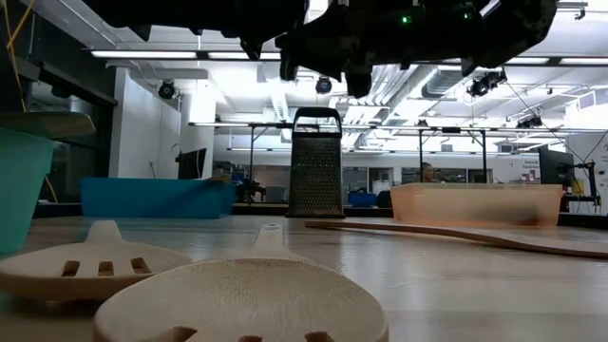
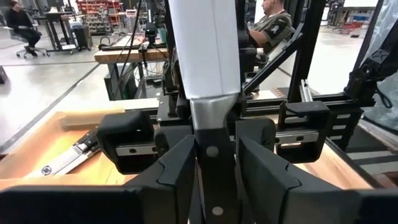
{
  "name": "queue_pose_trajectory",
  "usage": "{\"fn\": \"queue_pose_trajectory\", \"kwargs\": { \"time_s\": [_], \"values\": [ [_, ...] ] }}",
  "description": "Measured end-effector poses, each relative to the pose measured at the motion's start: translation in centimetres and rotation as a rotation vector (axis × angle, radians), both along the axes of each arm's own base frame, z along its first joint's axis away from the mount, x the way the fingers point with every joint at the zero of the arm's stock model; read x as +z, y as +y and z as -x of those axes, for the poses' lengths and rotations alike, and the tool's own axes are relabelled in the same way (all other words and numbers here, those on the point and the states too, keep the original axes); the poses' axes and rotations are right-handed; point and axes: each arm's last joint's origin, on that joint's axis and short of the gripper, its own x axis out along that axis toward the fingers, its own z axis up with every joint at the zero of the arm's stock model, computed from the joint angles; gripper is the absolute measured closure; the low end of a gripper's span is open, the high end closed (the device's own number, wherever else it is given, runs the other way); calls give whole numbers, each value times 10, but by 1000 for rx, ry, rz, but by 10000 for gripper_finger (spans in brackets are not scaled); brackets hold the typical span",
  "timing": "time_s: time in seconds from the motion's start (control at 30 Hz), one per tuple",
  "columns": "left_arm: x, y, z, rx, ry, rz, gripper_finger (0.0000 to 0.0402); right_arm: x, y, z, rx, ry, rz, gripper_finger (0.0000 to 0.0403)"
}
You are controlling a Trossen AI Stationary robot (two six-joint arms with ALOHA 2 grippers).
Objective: Pick & Place Kitchen Items
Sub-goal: Put the black spatula into the orange bin
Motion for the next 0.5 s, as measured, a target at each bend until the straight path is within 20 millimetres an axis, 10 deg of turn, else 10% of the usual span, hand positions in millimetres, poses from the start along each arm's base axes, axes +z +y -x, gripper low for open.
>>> {"fn": "queue_pose_trajectory", "kwargs": {
  "time_s": [0.5],
  "values": [
    [10, 3, 17, 103, 55, -20, 279, 18, -10, 23, -186, 208, 21, 319]
  ]
}}
